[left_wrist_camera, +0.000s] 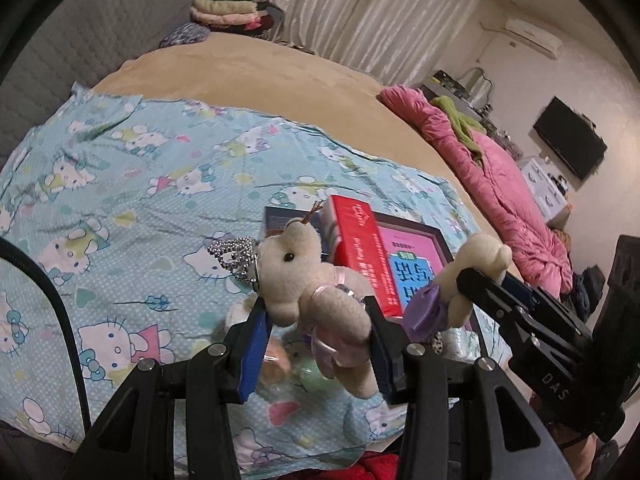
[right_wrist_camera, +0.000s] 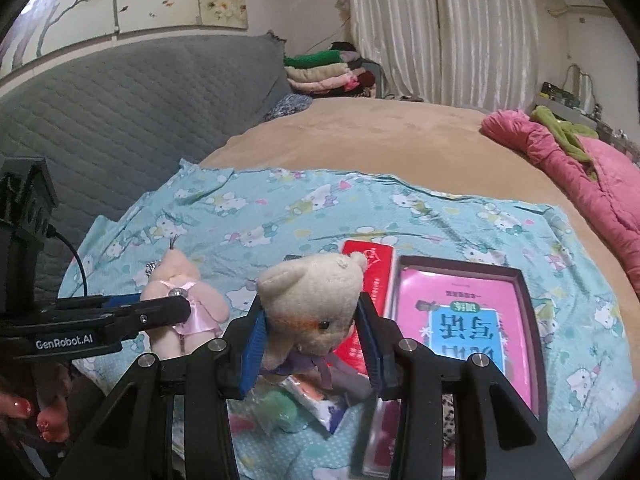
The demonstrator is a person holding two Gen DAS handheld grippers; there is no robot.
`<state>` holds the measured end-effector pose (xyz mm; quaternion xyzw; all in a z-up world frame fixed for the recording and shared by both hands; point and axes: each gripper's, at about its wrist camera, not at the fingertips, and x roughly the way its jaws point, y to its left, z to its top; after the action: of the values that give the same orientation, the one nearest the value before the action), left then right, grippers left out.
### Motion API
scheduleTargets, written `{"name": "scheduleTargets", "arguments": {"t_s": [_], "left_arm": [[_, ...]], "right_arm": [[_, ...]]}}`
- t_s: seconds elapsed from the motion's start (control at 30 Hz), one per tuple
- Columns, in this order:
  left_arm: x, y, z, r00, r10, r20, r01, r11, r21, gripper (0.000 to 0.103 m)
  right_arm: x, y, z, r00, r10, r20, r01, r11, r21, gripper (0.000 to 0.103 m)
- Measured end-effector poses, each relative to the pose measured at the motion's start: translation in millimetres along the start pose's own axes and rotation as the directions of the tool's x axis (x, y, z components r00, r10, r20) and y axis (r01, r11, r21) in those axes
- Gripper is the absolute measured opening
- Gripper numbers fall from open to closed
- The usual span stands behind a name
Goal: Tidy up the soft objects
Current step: 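Lift both held bears and carry them over the pink tray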
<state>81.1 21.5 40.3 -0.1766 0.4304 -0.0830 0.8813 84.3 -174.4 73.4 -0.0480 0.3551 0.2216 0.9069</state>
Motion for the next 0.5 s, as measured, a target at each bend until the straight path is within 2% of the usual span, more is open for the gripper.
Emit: {"name": "scheduleTargets", "arguments": {"t_s": [0.5], "left_arm": [[-1,-75,-12,1.000,0.010,-0.026,-0.006,0.986,0.164,0.045]], "right_arm": [[-47,-50,-8,0.997,-0.044,0.065,0.038,0.995,0.093,0.043]]}}
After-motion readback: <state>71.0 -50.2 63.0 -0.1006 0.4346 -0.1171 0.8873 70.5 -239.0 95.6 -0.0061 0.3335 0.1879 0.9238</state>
